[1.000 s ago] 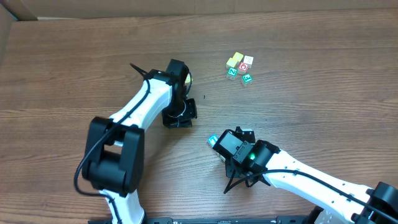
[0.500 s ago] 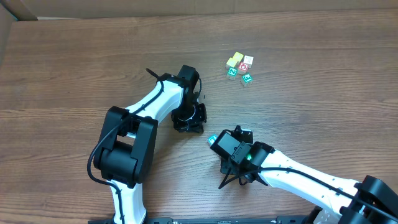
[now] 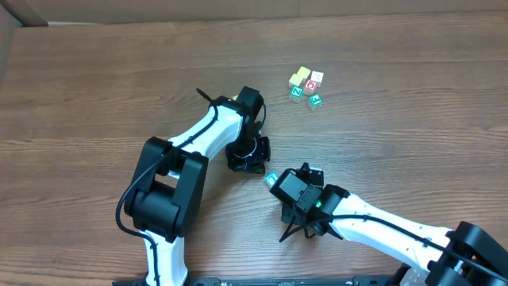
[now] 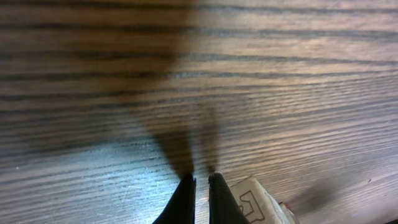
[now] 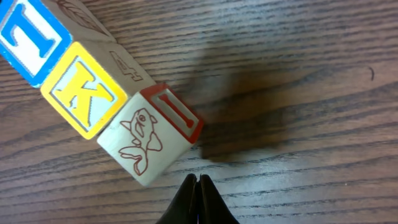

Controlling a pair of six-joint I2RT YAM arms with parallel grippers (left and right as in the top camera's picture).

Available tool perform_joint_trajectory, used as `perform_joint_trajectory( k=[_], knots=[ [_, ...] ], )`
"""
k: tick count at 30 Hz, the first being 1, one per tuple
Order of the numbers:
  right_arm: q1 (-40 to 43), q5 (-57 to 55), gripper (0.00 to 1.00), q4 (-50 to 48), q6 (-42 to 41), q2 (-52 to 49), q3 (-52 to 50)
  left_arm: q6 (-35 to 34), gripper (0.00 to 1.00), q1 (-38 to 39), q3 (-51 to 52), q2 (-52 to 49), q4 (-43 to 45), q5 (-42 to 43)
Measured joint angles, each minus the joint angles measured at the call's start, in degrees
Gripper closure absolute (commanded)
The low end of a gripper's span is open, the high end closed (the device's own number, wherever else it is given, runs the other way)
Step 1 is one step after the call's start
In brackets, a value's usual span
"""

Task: Flip 3 blocks

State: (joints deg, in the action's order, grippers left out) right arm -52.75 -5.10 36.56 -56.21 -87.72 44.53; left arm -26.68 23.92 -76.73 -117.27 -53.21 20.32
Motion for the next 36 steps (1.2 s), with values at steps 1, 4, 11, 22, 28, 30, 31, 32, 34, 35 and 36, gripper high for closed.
perform_joint_trajectory(
  k=[1, 4, 11, 22, 28, 30, 31, 32, 34, 35, 36],
  knots=[
    [0.00, 0.04, 0.96, -0.11, -0.70, 0.00, -0.09, 0.00, 0.96, 0.00, 0.00, 0.00, -0.17, 0.00],
    [0.00, 0.09, 0.96, -1.49, -2.05, 0.00, -0.35, 0.00, 0.96, 0.00, 0.00, 0.00, -0.94, -0.17],
    [0.00, 0.92, 0.96, -2.27, -2.93, -0.04, -1.09, 0.00, 0.96, 0.11, 0.00, 0.00, -2.49, -0.20],
    [-0.02, 3.41, 0.96, -5.25, -3.37, -0.04, -1.09, -0.17, 0.96, 0.11, 0.00, 0.00, -1.77, 0.96],
    [0.00, 3.69, 0.93, -5.22, -3.52, -0.04, -1.09, -0.20, 0.96, 0.11, 0.00, 0.00, -0.68, 1.16],
    [-0.02, 3.78, 0.96, -4.98, -3.58, -0.04, -1.09, -0.17, 0.96, 0.11, 0.00, 0.00, -0.52, 1.16],
    [0.00, 3.78, 0.96, -4.55, -3.67, -0.04, -1.09, -0.20, 0.96, 0.11, 0.00, 0.00, -0.55, 1.16],
    [0.00, 3.82, 0.96, -3.93, -3.61, -0.04, -1.09, -0.17, 0.96, 0.11, 0.00, 0.00, -0.55, 1.16],
    [0.00, 3.80, 0.96, -3.08, -3.58, -0.04, -1.11, -0.20, 0.96, 0.11, 0.00, 0.00, -0.55, 1.16],
    [0.00, 3.80, 0.96, -2.99, -3.61, -0.04, -1.11, -0.17, 0.96, 0.11, 0.00, 0.00, -0.52, 1.16],
    [0.00, 3.82, 0.96, -3.02, -3.58, -0.04, -1.11, -0.20, 0.96, 0.11, 0.00, 0.00, -0.44, 1.16]
  ],
)
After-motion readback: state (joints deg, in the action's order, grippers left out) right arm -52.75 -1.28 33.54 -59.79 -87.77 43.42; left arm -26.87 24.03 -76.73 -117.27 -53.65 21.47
